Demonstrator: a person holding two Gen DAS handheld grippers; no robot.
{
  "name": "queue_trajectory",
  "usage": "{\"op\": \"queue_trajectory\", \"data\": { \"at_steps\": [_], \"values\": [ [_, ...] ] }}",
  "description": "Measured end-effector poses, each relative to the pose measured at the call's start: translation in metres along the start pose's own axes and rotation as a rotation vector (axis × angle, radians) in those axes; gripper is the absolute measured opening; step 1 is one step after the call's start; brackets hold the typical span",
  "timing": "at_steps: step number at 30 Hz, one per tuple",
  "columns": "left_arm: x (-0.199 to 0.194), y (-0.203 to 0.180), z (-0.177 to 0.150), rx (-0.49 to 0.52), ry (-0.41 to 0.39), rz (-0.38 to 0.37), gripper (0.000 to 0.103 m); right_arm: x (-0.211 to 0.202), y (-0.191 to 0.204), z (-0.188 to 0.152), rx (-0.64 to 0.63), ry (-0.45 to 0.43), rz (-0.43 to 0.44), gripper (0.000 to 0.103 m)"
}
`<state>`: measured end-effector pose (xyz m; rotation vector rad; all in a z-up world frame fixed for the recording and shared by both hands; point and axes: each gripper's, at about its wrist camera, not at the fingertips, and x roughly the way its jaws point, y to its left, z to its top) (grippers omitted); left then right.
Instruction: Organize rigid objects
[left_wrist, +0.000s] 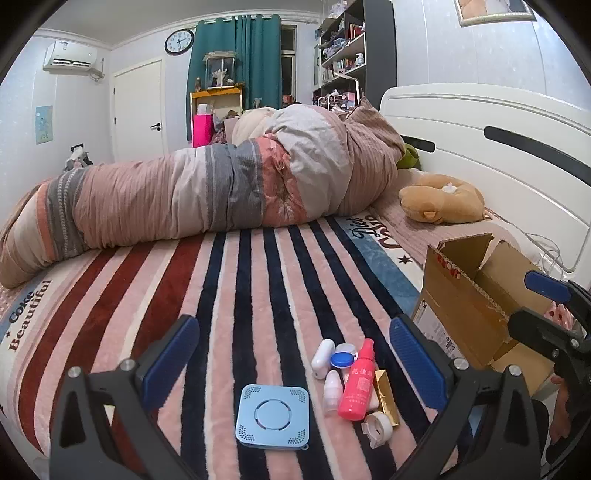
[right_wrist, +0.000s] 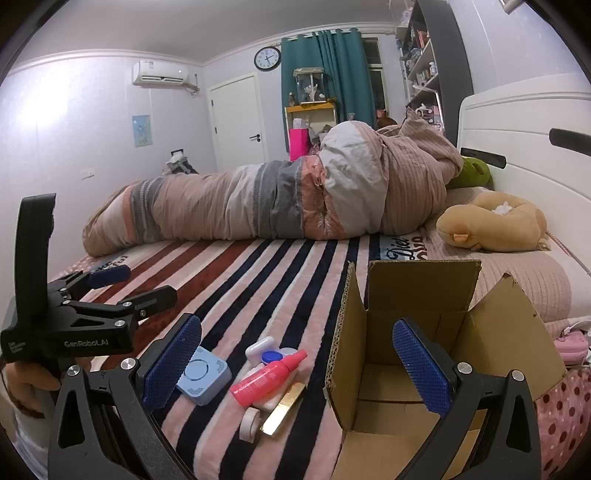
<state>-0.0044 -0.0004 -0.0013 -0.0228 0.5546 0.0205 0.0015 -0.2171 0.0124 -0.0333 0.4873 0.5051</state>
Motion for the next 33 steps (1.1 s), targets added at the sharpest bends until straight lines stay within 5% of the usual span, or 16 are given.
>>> {"op": "queue_trajectory", "data": {
  "at_steps": [33],
  "values": [
    [-0.0053, 0.0046, 0.0026, -0.015, -0.014, 0.01, 0.102, -0.002, 0.0008, 0.0012, 0.015, -0.004, 0.008, 0.103]
  ]
}}
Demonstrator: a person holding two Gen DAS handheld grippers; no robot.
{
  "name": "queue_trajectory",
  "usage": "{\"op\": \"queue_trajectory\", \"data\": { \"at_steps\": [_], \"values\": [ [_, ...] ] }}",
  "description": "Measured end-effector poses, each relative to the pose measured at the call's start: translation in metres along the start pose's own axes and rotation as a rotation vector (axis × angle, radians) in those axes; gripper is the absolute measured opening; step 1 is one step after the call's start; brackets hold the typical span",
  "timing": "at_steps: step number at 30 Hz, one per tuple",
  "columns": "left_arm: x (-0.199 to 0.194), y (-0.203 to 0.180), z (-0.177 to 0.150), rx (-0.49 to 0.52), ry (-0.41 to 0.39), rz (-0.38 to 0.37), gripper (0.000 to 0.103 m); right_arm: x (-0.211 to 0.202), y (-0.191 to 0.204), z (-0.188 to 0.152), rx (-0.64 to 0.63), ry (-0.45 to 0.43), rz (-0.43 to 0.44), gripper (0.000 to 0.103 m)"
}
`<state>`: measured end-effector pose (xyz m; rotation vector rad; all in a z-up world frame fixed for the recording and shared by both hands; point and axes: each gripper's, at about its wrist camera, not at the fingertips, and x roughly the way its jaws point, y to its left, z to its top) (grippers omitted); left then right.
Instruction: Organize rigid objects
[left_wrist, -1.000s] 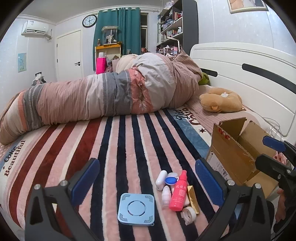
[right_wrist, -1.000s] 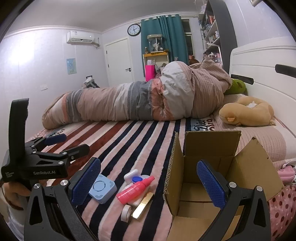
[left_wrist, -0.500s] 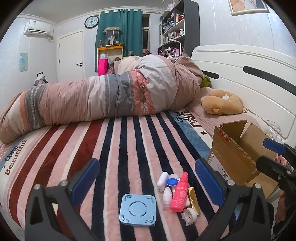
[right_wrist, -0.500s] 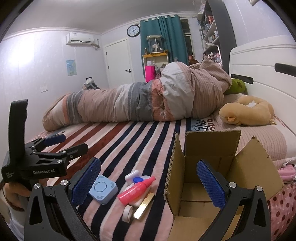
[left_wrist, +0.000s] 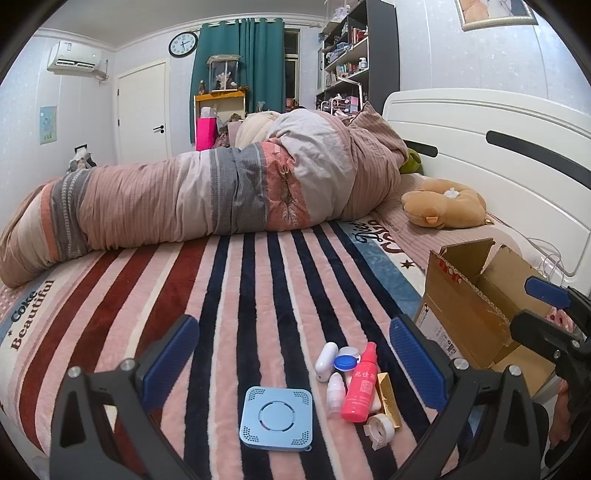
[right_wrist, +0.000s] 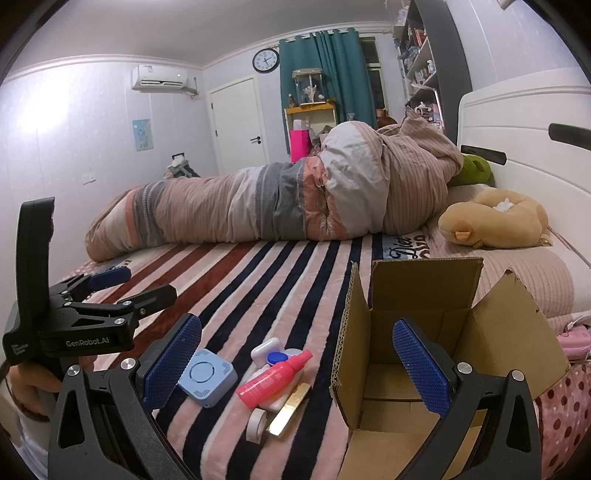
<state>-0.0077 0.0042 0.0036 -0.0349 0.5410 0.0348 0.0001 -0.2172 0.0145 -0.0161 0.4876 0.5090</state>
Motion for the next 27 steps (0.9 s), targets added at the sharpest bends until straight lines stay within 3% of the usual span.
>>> {"op": "queue_trajectory", "data": {
  "at_steps": [27],
  "values": [
    [0.0017, 0.0063, -0.0025, 0.006, 0.01, -0.01, 0.102, 0.0005, -0.0009, -0.0014, 0.006, 0.0, -0.025, 0.103]
  ]
}}
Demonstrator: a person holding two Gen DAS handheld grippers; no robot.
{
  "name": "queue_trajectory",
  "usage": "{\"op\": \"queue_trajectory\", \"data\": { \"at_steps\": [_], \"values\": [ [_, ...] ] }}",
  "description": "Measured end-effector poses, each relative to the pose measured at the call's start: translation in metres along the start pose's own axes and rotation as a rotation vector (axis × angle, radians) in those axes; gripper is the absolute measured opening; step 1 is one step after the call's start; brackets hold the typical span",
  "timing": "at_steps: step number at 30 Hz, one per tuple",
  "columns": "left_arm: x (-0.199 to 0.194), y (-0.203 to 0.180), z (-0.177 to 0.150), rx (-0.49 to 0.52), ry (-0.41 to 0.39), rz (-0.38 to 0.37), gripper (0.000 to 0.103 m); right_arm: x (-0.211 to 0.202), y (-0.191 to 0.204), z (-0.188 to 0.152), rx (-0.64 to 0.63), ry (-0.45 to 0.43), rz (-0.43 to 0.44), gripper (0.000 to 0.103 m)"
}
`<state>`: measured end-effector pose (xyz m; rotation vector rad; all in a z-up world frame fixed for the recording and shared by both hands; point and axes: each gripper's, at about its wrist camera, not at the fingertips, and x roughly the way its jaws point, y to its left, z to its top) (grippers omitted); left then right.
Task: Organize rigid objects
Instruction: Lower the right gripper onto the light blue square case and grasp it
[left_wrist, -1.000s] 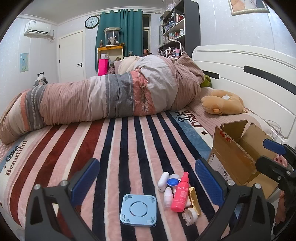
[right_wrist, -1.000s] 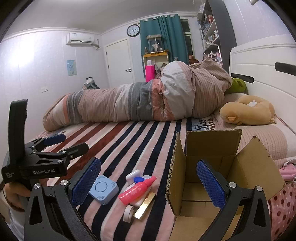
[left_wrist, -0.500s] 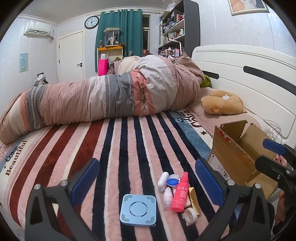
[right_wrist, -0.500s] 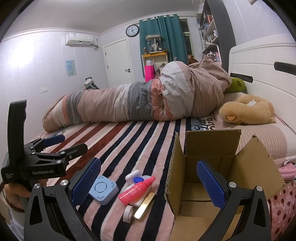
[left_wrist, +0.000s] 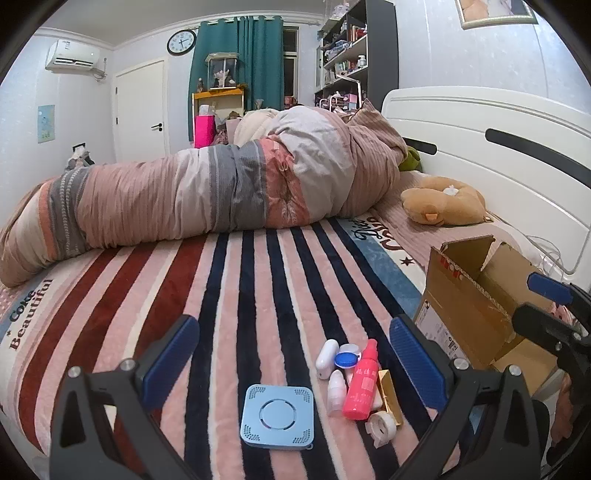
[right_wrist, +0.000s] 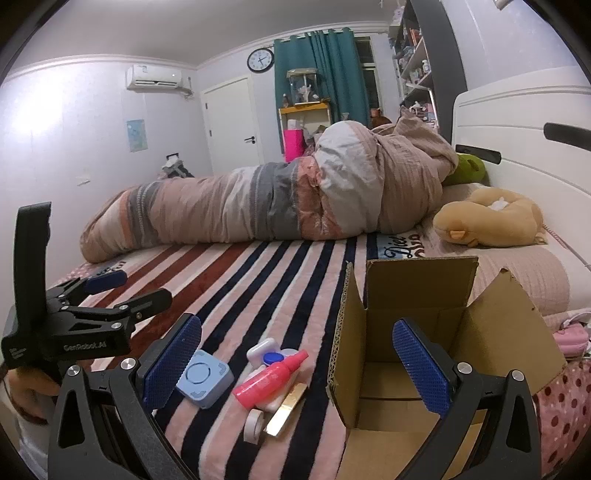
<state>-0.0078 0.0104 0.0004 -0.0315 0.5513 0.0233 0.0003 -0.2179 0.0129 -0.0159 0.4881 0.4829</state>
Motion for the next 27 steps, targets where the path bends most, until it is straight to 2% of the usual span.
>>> {"op": "queue_trajectory", "data": {
  "at_steps": [3, 4, 5, 7, 8, 11, 17, 24, 27],
  "values": [
    [0.0, 0.007, -0.001, 0.009, 0.005, 0.001, 0.102, -0.002, 0.006, 0.0, 0.001, -0.015, -0.012, 0.103],
    [-0.002, 0.013, -0.001, 0.009, -0.003, 0.001, 0.102, -0.003, 0.009, 0.001, 0.001, -0.022, -0.013, 0.1],
    [-0.003, 0.018, -0.001, 0.008, -0.009, 0.003, 0.102, -0.003, 0.014, 0.001, -0.005, -0.029, -0.008, 0.091],
    [-0.002, 0.033, -0.002, -0.003, -0.015, 0.011, 0.102, 0.002, 0.026, 0.001, -0.021, -0.019, 0.02, 0.081],
    [-0.002, 0.042, -0.003, -0.01, -0.018, 0.011, 0.102, 0.008, 0.033, 0.001, -0.027, -0.004, 0.038, 0.08],
    [0.008, 0.068, -0.008, -0.013, 0.007, 0.014, 0.102, 0.036, 0.055, -0.009, -0.037, 0.091, 0.131, 0.079],
    [0.033, 0.11, -0.022, -0.016, 0.074, 0.013, 0.102, 0.107, 0.097, -0.052, -0.007, 0.332, 0.271, 0.079],
    [0.06, 0.123, -0.039, -0.002, 0.15, -0.024, 0.102, 0.158, 0.119, -0.079, 0.027, 0.492, 0.273, 0.079],
    [0.069, 0.128, -0.044, -0.006, 0.177, -0.039, 0.102, 0.181, 0.121, -0.085, 0.056, 0.556, 0.243, 0.08]
  ]
}}
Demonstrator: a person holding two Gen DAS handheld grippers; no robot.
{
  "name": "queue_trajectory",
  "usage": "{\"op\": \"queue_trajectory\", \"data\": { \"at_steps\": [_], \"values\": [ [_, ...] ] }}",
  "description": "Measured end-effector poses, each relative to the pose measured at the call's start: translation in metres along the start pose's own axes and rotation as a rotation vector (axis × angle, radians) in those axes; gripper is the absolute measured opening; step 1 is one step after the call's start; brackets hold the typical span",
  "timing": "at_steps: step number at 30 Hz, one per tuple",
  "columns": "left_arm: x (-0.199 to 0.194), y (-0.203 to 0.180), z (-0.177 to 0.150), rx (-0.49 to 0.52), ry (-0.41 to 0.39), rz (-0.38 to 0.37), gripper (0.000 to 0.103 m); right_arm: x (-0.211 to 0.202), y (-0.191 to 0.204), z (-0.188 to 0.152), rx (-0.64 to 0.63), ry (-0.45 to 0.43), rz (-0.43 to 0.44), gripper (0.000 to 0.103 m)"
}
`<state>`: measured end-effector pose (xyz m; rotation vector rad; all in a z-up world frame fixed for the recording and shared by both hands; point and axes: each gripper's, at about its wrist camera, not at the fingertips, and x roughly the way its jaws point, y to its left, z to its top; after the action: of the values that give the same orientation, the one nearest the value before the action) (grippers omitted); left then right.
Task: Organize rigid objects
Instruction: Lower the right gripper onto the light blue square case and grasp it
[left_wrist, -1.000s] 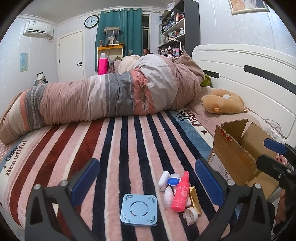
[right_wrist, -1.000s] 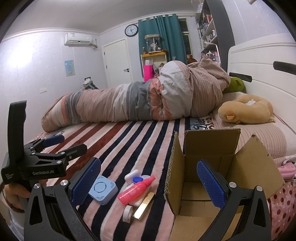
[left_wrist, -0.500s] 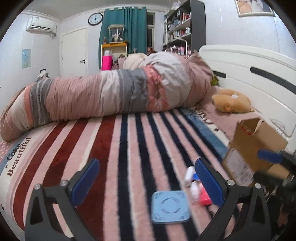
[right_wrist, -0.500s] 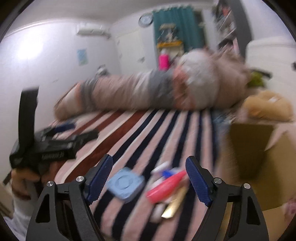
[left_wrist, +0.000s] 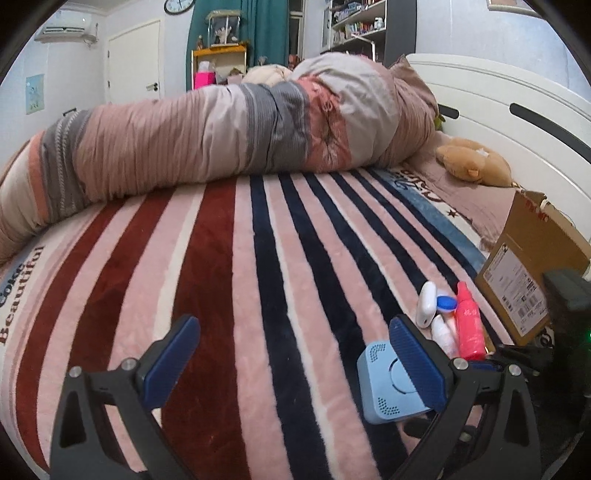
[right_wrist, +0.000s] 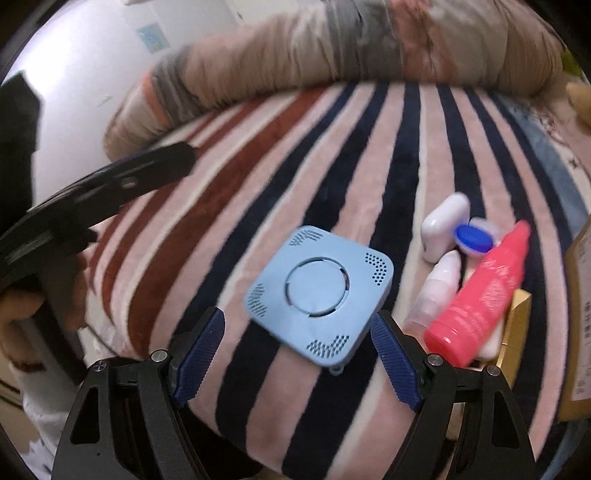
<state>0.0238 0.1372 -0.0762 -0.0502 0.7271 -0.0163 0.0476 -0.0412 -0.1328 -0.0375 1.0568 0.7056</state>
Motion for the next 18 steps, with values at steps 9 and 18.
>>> {"op": "queue_trajectory", "data": {
  "at_steps": [9, 18],
  "values": [
    [0.027, 0.03, -0.007, -0.091, 0.061, 0.053, 0.102, 0.033, 0.02, 0.03, -0.078, 0.016, -0.074, 0.09],
    [0.048, 0.043, -0.016, -0.161, 0.16, -0.09, 0.102, 0.042, 0.028, 0.028, -0.195, 0.065, -0.141, 0.079]
  ]
}}
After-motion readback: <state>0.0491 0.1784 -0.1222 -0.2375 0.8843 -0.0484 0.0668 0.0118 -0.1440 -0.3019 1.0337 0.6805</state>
